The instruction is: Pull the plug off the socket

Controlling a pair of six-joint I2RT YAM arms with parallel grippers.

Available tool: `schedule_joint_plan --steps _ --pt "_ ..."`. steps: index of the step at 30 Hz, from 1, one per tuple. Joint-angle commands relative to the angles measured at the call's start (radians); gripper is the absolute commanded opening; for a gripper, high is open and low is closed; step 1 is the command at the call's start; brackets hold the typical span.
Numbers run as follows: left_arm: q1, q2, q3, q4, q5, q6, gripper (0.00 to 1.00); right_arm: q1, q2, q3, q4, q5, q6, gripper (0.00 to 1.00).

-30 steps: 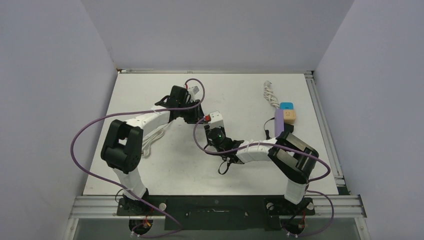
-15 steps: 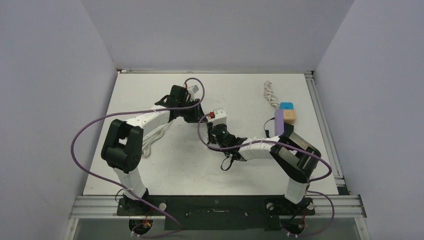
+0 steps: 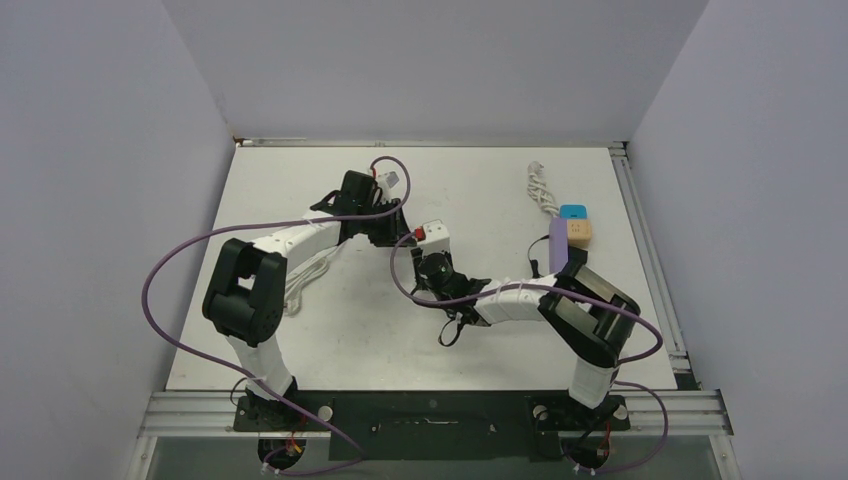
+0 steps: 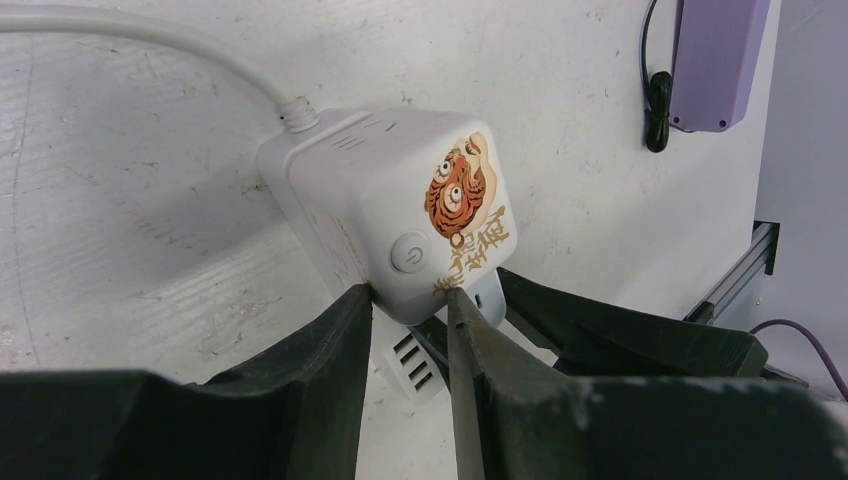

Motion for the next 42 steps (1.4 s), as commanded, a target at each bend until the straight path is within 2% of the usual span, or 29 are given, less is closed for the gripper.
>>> schedule_joint_plan --steps 1,8,17,24,42 --pt "-0.002 0.093 -0.053 -0.173 -0.172 0.071 0.28 0.057 -0.014 0.035 -0.010 0.061 -0.031 0.05" --pt "-0.003 0.095 -0.053 -0.173 -0.172 0.072 0.28 0.063 -0.015 0.037 -0.013 0.074 -0.031 0.05" --pt "-0.002 0.096 -0.052 -0.175 -0.174 0.072 0.28 -0.029 -0.033 -0.002 0.013 -0.066 0.052 0.05" --pt "-0.003 0.098 -0.052 -0.175 -0.172 0.072 0.28 -0.034 -0.032 -0.001 0.010 -0.071 0.053 0.05" --pt "-0.004 0.101 -0.049 -0.179 -0.170 0.072 0.28 0.053 -0.031 0.026 -0.006 0.071 -0.036 0.05"
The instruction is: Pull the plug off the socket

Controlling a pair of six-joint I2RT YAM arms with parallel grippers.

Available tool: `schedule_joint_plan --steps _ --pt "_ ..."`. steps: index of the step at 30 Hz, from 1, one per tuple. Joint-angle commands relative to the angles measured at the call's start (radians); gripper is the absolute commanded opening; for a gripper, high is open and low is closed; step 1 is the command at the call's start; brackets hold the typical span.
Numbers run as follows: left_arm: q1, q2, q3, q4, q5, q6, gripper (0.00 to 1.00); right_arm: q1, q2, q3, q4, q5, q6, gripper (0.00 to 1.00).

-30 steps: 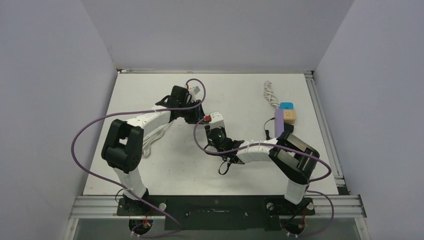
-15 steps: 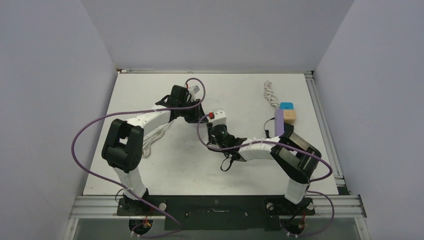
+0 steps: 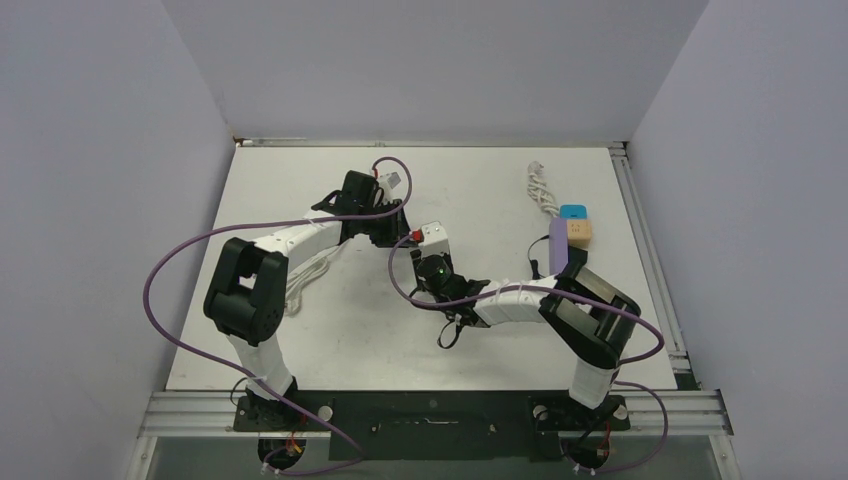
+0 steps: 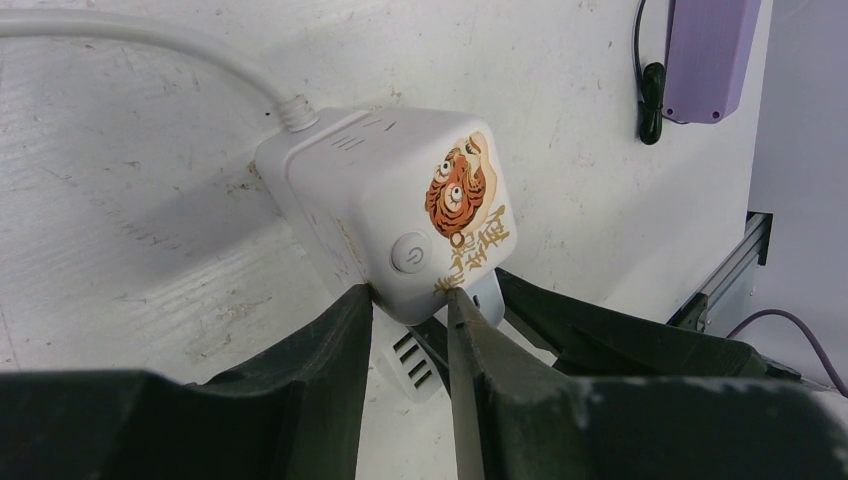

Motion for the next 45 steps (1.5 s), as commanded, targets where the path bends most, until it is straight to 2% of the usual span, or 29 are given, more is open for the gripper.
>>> schedule_joint_plan --steps 1,28,37,45 --pt "0.001 0.094 -0.055 -0.174 -0.190 0.072 0.28 0.033 -0.024 0.022 0.020 0.023 -0.013 0.05" --pt "0.001 0.099 -0.053 -0.173 -0.189 0.072 0.28 0.019 -0.076 -0.029 0.065 0.038 -0.003 0.05" --pt "0.000 0.099 -0.053 -0.173 -0.189 0.074 0.28 -0.053 -0.091 -0.068 0.088 -0.059 0.072 0.05" --pt "-0.001 0.102 -0.052 -0.174 -0.187 0.074 0.28 -0.033 -0.098 -0.068 0.098 -0.039 0.036 0.05"
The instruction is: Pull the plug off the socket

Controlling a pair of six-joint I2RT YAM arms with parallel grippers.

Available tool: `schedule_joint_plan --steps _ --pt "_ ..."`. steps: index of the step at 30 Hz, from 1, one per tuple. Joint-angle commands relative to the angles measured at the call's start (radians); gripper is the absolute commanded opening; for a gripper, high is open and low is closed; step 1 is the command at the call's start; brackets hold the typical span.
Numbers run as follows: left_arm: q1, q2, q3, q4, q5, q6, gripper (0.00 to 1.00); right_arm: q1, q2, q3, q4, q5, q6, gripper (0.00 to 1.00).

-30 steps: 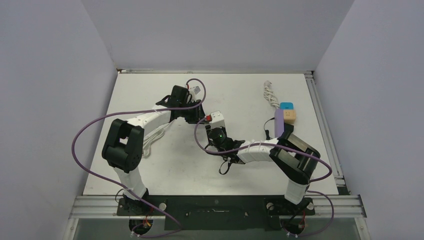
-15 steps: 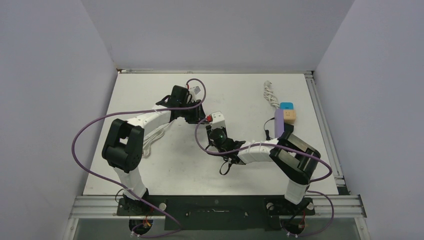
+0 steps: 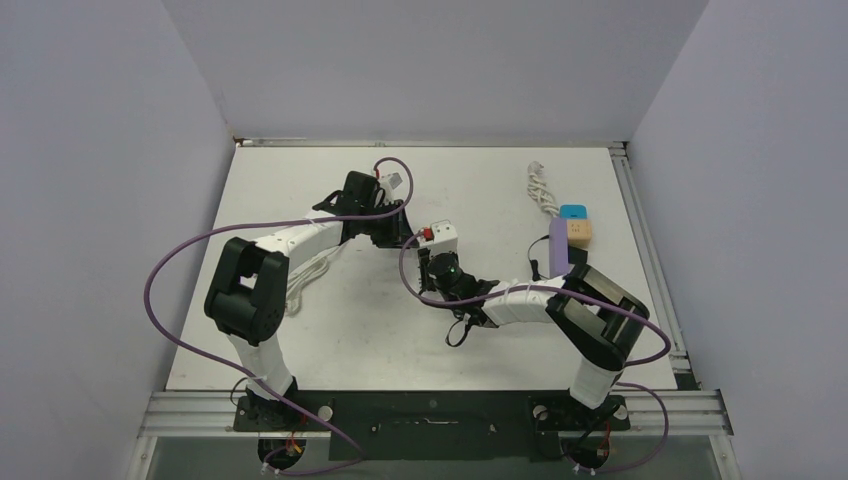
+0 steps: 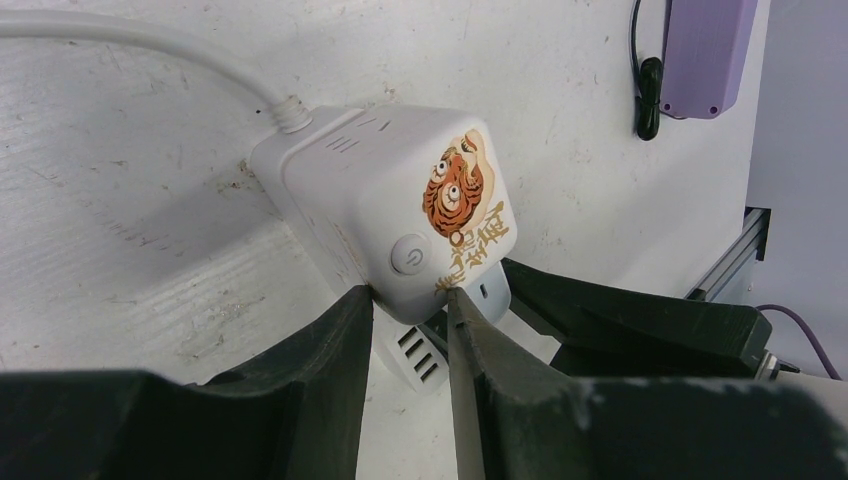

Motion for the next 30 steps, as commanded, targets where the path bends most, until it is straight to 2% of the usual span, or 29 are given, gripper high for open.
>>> schedule_joint_plan --steps 1,12,25,28,30 --pt "0.005 0.100 -0.052 -0.172 -0.194 0.075 0.28 0.025 -0.065 -0.006 0.041 0.052 -0.013 0.05" --pt "0.004 0.103 -0.052 -0.175 -0.196 0.076 0.28 0.087 -0.081 -0.007 0.057 0.147 -0.068 0.05" --pt "0.004 0.094 -0.049 -0.161 -0.181 0.072 0.28 0.087 -0.144 -0.041 0.072 0.128 -0.060 0.05" --pt "0.005 0.068 -0.032 -0.144 -0.166 0.071 0.33 0.086 -0.225 -0.081 0.060 0.139 -0.042 0.05" --pt "0.009 0.028 -0.018 -0.131 -0.149 0.076 0.41 0.074 -0.298 -0.118 0.049 0.156 -0.029 0.05"
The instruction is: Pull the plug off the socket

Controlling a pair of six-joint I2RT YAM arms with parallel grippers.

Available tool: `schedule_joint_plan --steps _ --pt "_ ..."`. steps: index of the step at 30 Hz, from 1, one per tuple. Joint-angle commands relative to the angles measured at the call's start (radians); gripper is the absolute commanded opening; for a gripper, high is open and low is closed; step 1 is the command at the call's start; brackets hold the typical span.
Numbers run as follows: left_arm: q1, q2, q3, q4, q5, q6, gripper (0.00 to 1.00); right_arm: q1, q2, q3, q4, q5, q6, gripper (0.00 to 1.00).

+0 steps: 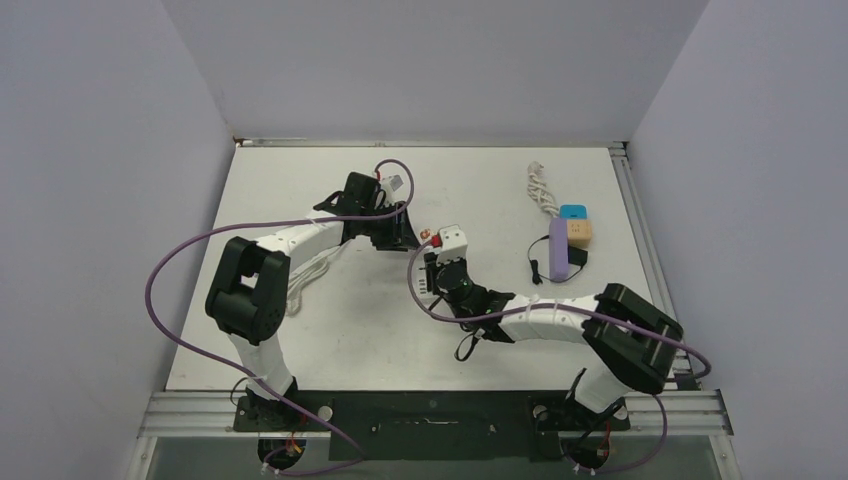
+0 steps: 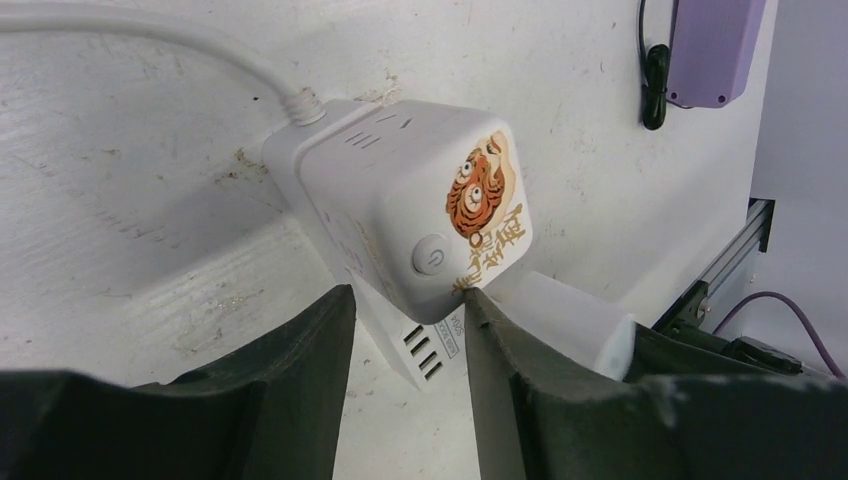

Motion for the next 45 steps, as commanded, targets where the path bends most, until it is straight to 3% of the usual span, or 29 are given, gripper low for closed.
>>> schedule_joint_plan --steps 1,3,8,12,15,22,31,36,42,45 --pt "0.014 0.004 -0.019 -0.106 -0.151 0.075 0.47 -0.018 -0.188 -0.064 0.022 0.037 0.031 0.05" --pt "0.026 -0.045 -0.030 -0.073 -0.123 0.078 0.58 -0.061 -0.249 -0.089 -0.001 0.024 0.048 0.05" --pt "0.051 -0.185 -0.073 0.025 -0.049 0.106 0.76 -0.228 -0.272 -0.077 -0.068 -0.112 0.057 0.05" --pt "0.079 -0.310 -0.131 0.126 0.018 0.106 0.88 -0.429 -0.186 -0.025 -0.051 -0.449 0.119 0.05" --pt "0.114 -0.387 -0.175 0.170 0.029 0.089 0.92 -0.521 -0.070 0.051 -0.039 -0.637 0.147 0.05" --pt "0.203 -0.429 -0.200 0.107 -0.088 0.042 0.94 -0.572 0.186 0.219 -0.008 -0.833 0.194 0.14" --pt "0.189 -0.395 -0.176 0.056 -0.125 0.057 0.94 -0.576 0.308 0.296 -0.039 -0.800 0.180 0.33" --pt "0.175 -0.381 -0.171 0.048 -0.140 0.067 0.94 -0.576 0.293 0.270 -0.046 -0.747 0.147 0.50" --pt "0.162 -0.372 -0.160 0.021 -0.179 0.099 0.94 -0.576 0.259 0.211 -0.027 -0.679 0.120 0.61" --pt "0.160 -0.386 -0.170 0.037 -0.186 0.102 0.94 -0.576 0.221 0.185 -0.011 -0.641 0.107 0.72"
